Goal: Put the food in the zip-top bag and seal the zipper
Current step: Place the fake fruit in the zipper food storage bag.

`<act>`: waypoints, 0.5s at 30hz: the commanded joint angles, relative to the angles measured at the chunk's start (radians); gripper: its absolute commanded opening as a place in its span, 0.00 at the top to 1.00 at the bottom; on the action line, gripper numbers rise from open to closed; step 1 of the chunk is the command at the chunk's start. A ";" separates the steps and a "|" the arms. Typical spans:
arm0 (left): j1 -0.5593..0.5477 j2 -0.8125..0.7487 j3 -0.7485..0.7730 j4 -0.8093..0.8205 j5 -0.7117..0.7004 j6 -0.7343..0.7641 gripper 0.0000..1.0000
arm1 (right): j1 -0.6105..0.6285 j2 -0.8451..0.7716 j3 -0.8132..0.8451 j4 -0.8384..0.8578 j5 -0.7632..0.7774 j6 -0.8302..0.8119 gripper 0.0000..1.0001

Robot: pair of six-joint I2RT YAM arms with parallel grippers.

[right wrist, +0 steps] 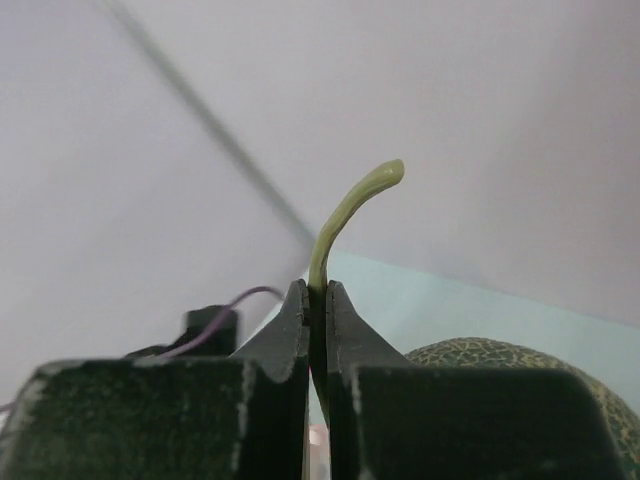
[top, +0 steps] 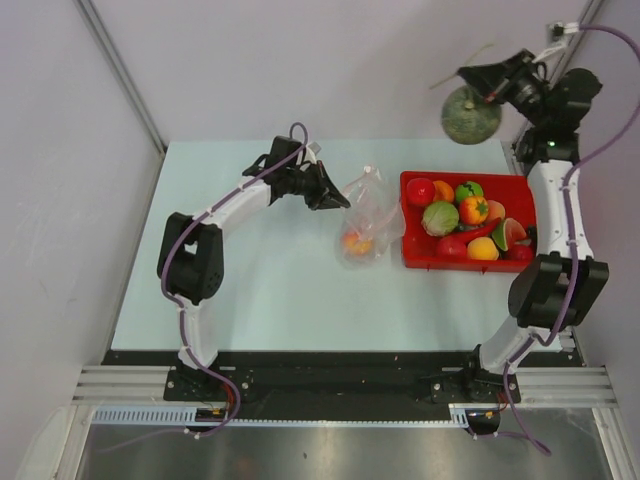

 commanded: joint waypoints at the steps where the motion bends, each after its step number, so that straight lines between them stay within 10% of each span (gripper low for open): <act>1: -0.014 -0.067 0.049 -0.042 -0.014 0.038 1.00 | 0.176 -0.085 -0.033 0.224 -0.022 0.112 1.00; 15: -0.015 -0.090 0.046 -0.022 0.083 0.015 1.00 | 0.517 -0.076 -0.258 0.298 -0.129 -0.130 1.00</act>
